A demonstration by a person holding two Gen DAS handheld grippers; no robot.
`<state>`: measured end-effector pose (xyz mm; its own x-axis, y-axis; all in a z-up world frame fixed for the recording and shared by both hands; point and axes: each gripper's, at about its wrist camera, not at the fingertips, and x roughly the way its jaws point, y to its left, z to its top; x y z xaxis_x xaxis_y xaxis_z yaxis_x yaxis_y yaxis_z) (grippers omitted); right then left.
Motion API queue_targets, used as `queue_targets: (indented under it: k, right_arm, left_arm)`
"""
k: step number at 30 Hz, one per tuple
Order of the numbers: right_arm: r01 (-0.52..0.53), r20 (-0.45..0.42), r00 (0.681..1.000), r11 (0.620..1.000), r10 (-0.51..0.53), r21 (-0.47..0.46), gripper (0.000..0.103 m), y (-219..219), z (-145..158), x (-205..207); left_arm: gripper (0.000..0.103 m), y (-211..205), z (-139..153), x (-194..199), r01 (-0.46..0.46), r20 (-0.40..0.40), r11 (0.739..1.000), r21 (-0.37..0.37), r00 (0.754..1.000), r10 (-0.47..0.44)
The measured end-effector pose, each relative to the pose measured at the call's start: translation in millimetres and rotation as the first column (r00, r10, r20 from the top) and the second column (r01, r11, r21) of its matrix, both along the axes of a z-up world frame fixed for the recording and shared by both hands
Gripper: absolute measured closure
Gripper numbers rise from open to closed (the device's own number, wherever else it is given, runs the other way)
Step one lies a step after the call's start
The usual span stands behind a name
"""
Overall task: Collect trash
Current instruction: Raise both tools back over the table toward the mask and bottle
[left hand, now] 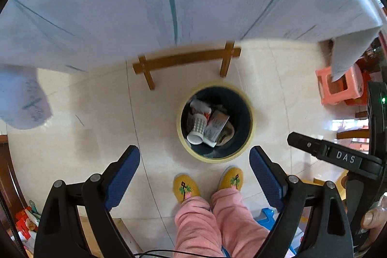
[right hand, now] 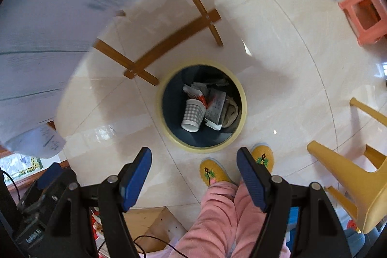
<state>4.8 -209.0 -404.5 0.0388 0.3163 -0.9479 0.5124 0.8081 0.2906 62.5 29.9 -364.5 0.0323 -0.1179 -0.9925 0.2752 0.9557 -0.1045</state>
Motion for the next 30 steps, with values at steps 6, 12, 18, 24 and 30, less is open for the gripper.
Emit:
queue_targets:
  k: [6,12,18,24,30]
  right_arm:
    - [-0.034,0.075,0.997,0.999,0.034,-0.010,0.030,11.4,79.0,-9.6]
    - [-0.109,0.165,0.979,0.990,0.123,-0.092,0.030,26.1,157.6,-14.1]
    - [-0.110,0.274,0.950,0.983,0.148,-0.147,0.030,41.2,226.4,-14.7]
    - [-0.102,0.384,0.904,0.967,0.188,-0.233,0.030,52.0,289.1,-9.4]
    - [-0.068,0.473,0.859,0.957,0.199,-0.280,0.030,51.9,333.5,2.0]
  left_arm:
    - [0.012,7.0,85.8,-0.3,0.029,0.066,0.998,-0.052,0.998,-0.025]
    - [0.012,5.9,161.3,-11.0,0.108,0.137,0.990,-0.090,0.986,-0.095]
    - [0.012,7.5,232.4,-13.6,0.176,0.248,0.976,-0.130,0.959,-0.140]
    - [0.012,13.0,289.8,-10.9,0.229,0.372,0.962,-0.149,0.914,-0.160]
    - [0.012,17.7,335.5,1.2,0.252,0.473,0.952,-0.174,0.869,-0.144]
